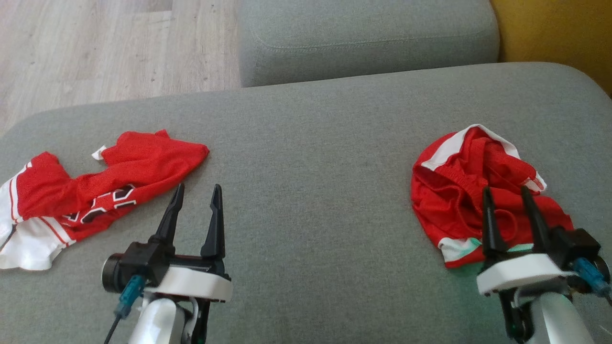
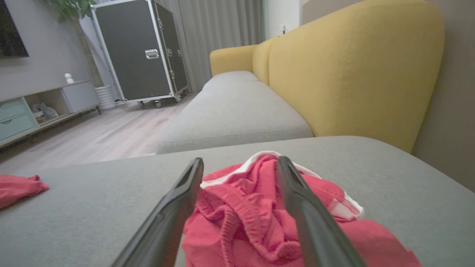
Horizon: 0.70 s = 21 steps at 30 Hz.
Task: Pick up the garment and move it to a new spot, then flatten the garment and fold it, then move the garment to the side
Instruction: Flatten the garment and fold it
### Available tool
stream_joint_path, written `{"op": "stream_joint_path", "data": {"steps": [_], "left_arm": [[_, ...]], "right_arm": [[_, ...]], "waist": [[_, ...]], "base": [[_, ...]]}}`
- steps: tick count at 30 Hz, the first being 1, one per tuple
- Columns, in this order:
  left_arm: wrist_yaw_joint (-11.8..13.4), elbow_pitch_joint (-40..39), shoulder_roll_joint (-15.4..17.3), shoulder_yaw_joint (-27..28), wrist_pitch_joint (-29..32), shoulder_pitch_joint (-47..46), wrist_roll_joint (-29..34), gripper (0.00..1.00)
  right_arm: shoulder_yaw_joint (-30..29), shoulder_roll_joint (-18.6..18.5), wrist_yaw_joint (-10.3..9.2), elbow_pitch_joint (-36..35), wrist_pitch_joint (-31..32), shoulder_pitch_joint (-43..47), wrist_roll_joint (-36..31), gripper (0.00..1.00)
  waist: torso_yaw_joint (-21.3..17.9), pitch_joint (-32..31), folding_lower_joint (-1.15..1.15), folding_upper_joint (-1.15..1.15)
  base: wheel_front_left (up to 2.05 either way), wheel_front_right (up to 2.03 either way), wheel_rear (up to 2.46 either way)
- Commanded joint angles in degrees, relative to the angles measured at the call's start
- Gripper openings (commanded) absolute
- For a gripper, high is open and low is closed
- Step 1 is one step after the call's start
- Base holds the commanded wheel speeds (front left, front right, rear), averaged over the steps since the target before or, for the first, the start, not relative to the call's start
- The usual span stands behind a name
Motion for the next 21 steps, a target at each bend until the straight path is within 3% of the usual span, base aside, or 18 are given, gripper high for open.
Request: {"op": "stream_joint_path", "data": {"steps": [1,10,19,20,21], "left_arm": [[-0.1,-1.6,0.2,1.9,-0.4,-2.3,0.5,1.0],[-0.1,-1.3,0.2,1.3,-0.4,-2.4,-0.1,1.0],[-0.1,-1.1,0.2,0.9,-0.4,-3.1,0.0,1.0],[-0.1,-1.1,0.2,0.8,-0.4,-3.2,0.0,1.0],[-0.1,-1.0,0.2,0.7,-0.4,-3.3,0.0,1.0]], "right_arm": [[0.8,-0.1,0.21,-1.1,-0.7,-1.0,-0.2,1.0],[-7.9,-0.1,0.21,9.1,3.4,-3.5,-2.4,1.0],[-7.7,-0.1,0.21,16.3,4.8,-8.1,-1.8,1.0],[-7.6,-0.1,0.21,17.1,5.0,-8.5,-1.5,0.91],[-7.5,-0.1,0.21,17.9,5.3,-9.0,-0.9,0.42]], "waist": [[0.0,0.1,0.0,0.0],[-0.1,0.6,0.0,0.0],[0.2,1.7,0.0,0.0],[0.3,1.9,0.0,0.0],[0.4,2.0,0.0,0.0]], "base": [[0.0,0.0,0.0],[0.0,0.0,0.0],[0.0,0.0,0.0],[0.0,0.0,0.0],[0.0,0.0,0.0]]}}
